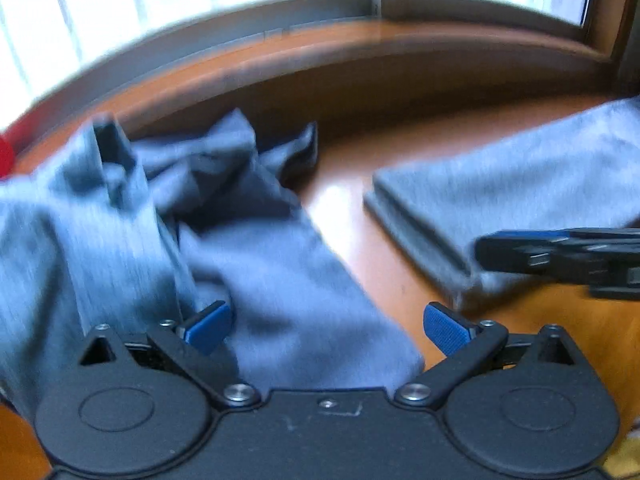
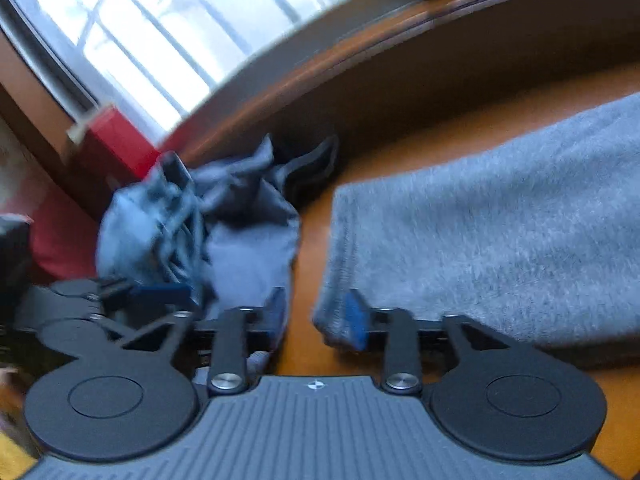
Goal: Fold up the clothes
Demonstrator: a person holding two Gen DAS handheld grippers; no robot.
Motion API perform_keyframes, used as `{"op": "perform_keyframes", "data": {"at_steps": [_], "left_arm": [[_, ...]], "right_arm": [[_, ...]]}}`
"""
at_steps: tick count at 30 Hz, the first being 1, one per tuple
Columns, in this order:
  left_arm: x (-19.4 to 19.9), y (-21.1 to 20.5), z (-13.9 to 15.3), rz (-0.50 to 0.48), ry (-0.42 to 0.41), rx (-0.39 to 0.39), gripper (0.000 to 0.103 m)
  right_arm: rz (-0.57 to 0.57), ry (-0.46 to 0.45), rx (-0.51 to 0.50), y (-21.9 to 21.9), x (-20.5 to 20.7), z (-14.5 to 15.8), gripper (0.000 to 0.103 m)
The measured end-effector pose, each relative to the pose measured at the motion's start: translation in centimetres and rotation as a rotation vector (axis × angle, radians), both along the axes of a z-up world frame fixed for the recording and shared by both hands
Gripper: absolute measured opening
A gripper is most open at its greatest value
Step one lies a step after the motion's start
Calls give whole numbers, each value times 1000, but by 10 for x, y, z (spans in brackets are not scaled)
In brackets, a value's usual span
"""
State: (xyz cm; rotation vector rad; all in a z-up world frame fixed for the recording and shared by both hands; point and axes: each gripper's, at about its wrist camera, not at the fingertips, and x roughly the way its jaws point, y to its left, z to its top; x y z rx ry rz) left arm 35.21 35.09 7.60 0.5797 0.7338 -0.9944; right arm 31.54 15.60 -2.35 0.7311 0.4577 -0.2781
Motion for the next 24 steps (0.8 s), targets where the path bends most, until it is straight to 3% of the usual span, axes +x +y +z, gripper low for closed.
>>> {"op": "perform_keyframes", "data": {"at_steps": [1, 3, 7, 12, 14, 17, 21, 24], "left_arm": [[-3, -6, 4, -8, -32, -32, 103], [-9, -25, 9, -48, -53, -94, 103], [-32, -74, -2, -173, -49, -131, 103], [-59, -116, -39, -252, -135, -7, 103], [-61, -117, -47, -259, -156, 19, 103], [-59, -114, -47, -262, -177, 47, 103], [-56, -107, -47, -242, -208, 89, 103], [-54, -99, -45, -209, -172, 85, 103]], "right_arm": [[-37, -22, -34, 0, -11, 8, 51], [-146, -22, -105, -5, -35, 19, 72], [-435, 56, -164, -25, -83, 15, 75], [-666, 182, -277, -57, -127, 6, 75], [-689, 269, -284, -67, -130, -5, 75], [-604, 361, -372, -56, -121, -17, 77], [-528, 391, -420, -35, -120, -14, 81], [-485, 385, -424, -25, -126, -7, 79]]}}
